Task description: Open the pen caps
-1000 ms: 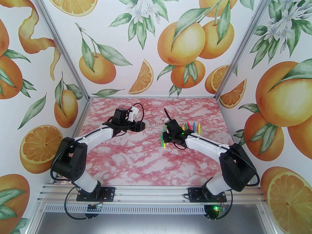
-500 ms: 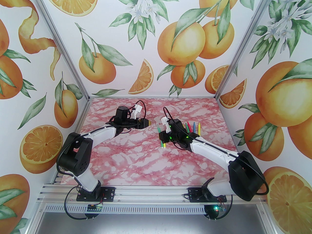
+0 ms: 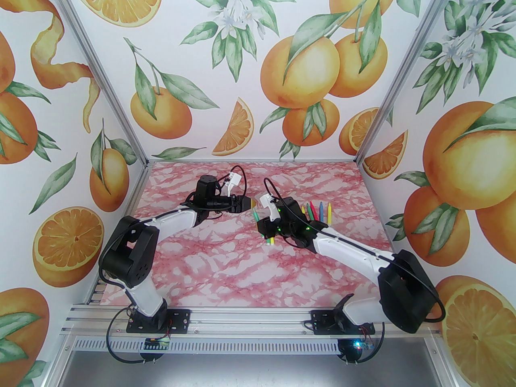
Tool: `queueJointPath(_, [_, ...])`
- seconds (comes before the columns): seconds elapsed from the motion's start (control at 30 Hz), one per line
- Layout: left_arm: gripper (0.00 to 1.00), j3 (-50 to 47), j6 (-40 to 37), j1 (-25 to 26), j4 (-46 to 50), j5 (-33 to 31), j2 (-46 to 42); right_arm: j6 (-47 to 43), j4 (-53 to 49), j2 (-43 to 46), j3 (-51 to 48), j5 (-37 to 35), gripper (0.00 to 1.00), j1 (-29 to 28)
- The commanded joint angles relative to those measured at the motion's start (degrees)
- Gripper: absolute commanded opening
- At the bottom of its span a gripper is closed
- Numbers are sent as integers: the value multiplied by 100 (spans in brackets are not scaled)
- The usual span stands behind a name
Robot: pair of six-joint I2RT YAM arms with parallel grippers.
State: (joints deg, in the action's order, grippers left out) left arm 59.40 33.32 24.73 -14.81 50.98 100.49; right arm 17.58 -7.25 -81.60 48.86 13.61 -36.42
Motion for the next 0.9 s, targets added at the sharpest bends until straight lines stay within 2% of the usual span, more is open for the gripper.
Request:
queueJointPath(0.0, [58, 199, 52, 54, -229, 194, 67, -94, 214, 162, 159, 147, 6, -45])
queueJointPath(0.2, [55, 213, 64, 76, -226, 212, 76, -113, 258, 186, 153, 151, 6, -53])
queueJointPath(0.4, [45, 264, 61, 110, -233, 254, 111, -124, 351, 274, 93, 89, 6, -56])
queueJointPath(0.87, [31, 292, 52, 129, -211, 272, 103, -150, 367, 202, 86, 116, 5, -55])
